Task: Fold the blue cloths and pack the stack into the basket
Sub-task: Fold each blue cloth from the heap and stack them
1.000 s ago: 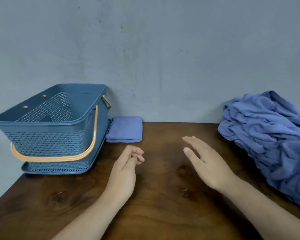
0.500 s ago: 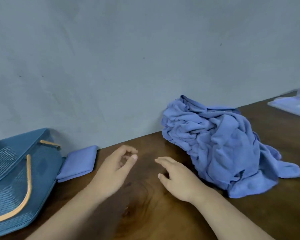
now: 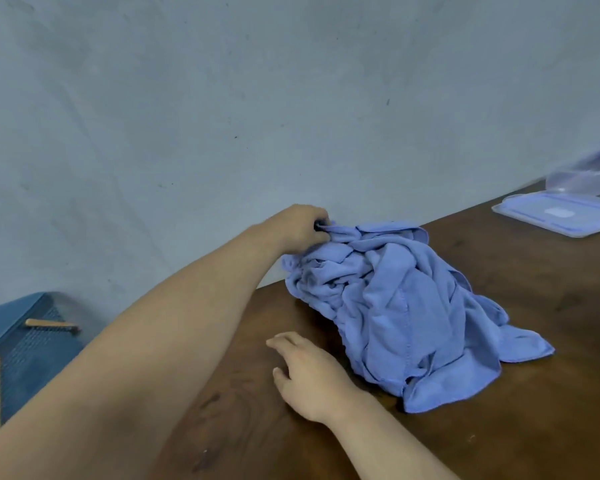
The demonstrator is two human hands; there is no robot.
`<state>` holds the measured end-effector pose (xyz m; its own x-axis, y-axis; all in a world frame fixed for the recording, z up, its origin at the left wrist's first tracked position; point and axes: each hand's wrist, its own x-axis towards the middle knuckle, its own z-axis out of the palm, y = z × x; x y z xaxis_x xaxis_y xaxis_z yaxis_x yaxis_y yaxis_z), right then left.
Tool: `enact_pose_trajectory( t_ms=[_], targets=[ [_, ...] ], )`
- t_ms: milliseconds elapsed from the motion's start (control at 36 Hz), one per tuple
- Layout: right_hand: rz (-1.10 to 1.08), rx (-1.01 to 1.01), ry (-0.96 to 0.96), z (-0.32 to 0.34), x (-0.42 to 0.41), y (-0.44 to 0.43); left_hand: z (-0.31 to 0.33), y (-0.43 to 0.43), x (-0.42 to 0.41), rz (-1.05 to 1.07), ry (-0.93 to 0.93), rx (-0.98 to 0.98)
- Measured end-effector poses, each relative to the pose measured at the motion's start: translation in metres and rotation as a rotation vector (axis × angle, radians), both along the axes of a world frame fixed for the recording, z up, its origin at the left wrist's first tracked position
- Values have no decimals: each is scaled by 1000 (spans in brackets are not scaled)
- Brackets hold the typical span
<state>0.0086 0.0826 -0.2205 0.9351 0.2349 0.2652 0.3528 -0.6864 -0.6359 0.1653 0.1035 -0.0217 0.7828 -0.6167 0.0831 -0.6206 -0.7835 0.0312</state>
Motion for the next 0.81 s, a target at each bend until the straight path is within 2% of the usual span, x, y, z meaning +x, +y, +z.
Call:
enact_pose_trajectory(
  t_ms=[56, 167, 306, 389, 500, 556, 611, 694, 806],
  targets=[
    [4, 0, -6, -1, 0, 1, 6, 5, 0, 29, -73, -72],
    [4, 10, -13, 1, -1, 2, 31, 34, -10, 128, -92, -330],
    [-12, 28, -31, 1, -1, 2, 64, 100, -27, 248, -162, -630],
    [-45, 57, -55, 2, 1, 4, 69, 149, -43, 327, -269, -725],
    [-137, 183, -113, 5, 1, 7, 32, 208, -80, 384, -364, -740],
    [-197, 249, -146, 7, 1, 9, -4, 232, -99, 417, -271, -724],
    [-255, 289, -166, 9, 0, 9, -43, 248, -120, 469, -79, -675],
    [-291, 277, -164, 7, 2, 10, -99, 265, -146, 469, 118, -603],
    [-198, 258, -96, 1, 3, 14, -142, 280, -161, 423, 66, -392]
  ],
)
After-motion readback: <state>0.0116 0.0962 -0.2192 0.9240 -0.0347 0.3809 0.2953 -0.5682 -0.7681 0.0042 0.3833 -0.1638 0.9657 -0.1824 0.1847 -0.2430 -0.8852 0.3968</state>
